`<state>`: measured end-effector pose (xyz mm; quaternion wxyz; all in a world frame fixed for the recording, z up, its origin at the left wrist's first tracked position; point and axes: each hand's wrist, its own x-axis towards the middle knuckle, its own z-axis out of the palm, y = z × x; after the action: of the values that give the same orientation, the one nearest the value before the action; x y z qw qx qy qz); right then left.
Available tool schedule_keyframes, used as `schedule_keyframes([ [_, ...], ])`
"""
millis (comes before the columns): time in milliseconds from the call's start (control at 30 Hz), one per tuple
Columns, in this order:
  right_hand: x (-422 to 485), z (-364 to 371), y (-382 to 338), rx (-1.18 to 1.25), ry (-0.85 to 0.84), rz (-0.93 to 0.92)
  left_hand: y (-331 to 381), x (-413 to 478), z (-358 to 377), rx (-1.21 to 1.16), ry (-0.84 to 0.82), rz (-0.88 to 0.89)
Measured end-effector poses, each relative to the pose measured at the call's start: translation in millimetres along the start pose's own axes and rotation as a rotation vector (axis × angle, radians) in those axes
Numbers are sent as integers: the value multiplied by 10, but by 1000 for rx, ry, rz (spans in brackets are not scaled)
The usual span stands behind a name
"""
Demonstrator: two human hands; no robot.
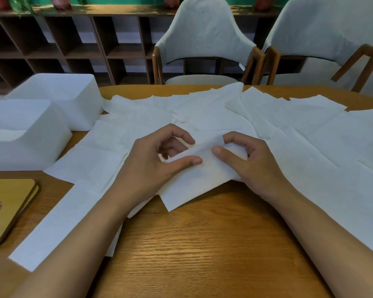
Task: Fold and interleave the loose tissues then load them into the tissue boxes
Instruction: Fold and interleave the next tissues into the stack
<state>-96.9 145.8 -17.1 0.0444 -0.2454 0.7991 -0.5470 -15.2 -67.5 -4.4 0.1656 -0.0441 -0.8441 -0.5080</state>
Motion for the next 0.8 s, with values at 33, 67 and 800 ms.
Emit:
schedule_keyframes([
  [33, 3, -10, -4, 12, 7, 2, -1, 7, -35, 2, -20, -10],
  [67, 5, -18, -5, 16, 6, 5, -4, 15, -69, -11, -25, -19],
  [800, -66, 42, -103, -67, -78, -139, -55, 35, -3, 208, 121, 149],
])
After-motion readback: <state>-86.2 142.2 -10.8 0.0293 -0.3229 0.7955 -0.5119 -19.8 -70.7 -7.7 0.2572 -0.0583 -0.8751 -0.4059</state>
